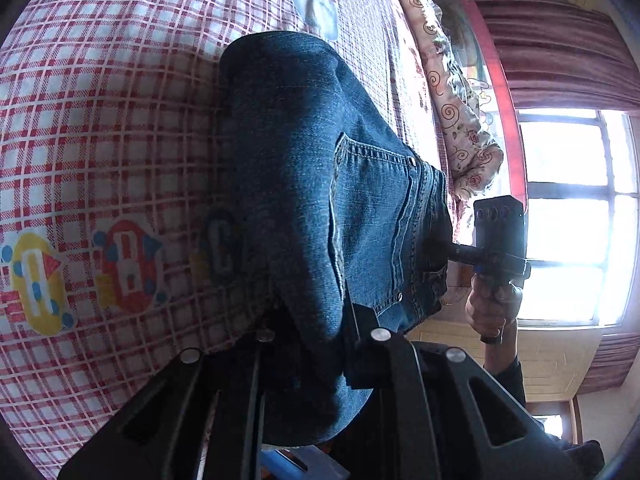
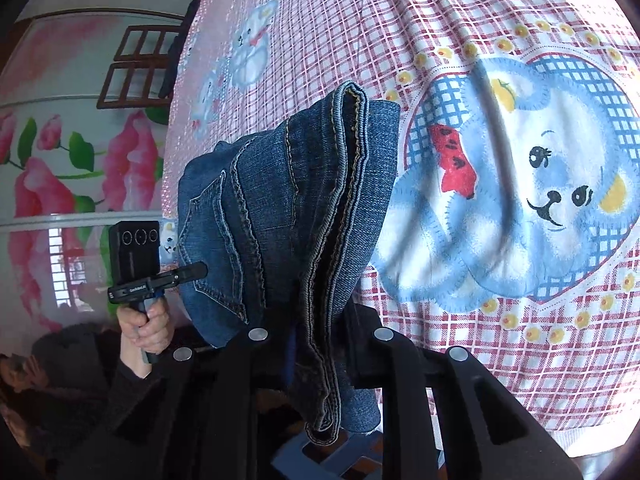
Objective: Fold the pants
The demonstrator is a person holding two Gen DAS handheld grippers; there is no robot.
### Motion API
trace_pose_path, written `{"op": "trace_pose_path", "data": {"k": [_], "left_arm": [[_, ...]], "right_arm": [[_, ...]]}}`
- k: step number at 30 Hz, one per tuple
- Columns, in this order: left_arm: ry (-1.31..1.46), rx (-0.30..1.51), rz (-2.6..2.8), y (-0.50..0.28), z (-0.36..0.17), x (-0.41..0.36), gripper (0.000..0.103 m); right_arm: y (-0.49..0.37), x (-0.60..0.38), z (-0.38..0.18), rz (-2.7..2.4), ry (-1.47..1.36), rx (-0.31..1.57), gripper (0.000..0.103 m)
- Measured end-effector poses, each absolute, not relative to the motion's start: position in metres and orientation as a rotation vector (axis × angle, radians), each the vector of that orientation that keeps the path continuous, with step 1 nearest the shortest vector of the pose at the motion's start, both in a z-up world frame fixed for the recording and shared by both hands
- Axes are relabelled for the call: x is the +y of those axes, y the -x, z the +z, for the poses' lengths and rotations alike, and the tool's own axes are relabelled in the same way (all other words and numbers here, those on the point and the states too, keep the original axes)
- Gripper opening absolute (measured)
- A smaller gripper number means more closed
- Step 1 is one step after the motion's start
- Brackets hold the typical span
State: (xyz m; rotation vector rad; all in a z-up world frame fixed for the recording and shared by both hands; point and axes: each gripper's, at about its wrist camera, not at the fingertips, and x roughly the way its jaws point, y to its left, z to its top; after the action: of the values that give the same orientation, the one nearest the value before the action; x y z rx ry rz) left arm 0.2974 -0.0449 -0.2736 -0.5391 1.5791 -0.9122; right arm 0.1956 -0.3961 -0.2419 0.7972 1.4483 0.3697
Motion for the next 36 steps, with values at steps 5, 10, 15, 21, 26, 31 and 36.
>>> {"op": "trace_pose_path", "data": {"k": [5, 10, 15, 21, 26, 31, 36], "left_arm": [[0.526, 1.525, -0.947, -0.3, -0.253, -0.047, 0.012], [0.53, 1.452, -0.968, -0.319, -0.22, -0.038, 0.012], [0.514, 1.413, -0.954, -0.354, -0.198, -0.028, 0.012], [0.524, 1.43, -0.891, -0.394, -0.221, -0.016, 0.012], [0.526, 1.453, -0.874, -0.413, -0.242, -0.011, 0.012], [0.534, 1.485, -0.858, -0.419, -0.266, -0.019, 0.012], [0.549, 1.495, -0.844, -0.417, -0.286, -0.01, 0.013]], "right_arm": [[-0.205, -0.392, -0.22, 0.383, -0.778, 1.418, 0.017], [-0.23, -0.387, -0.186, 0.42, -0.765, 1.361, 0.017], [-0.274, -0.377, -0.169, 0.439, -0.739, 1.33, 0.017], [-0.326, -0.364, -0.195, 0.44, -0.721, 1.365, 0.017], [-0.351, -0.359, -0.223, 0.424, -0.722, 1.404, 0.017], [-0.355, -0.358, -0.247, 0.389, -0.705, 1.443, 0.017], [-0.349, -0.36, -0.265, 0.367, -0.698, 1.454, 0.017]]}}
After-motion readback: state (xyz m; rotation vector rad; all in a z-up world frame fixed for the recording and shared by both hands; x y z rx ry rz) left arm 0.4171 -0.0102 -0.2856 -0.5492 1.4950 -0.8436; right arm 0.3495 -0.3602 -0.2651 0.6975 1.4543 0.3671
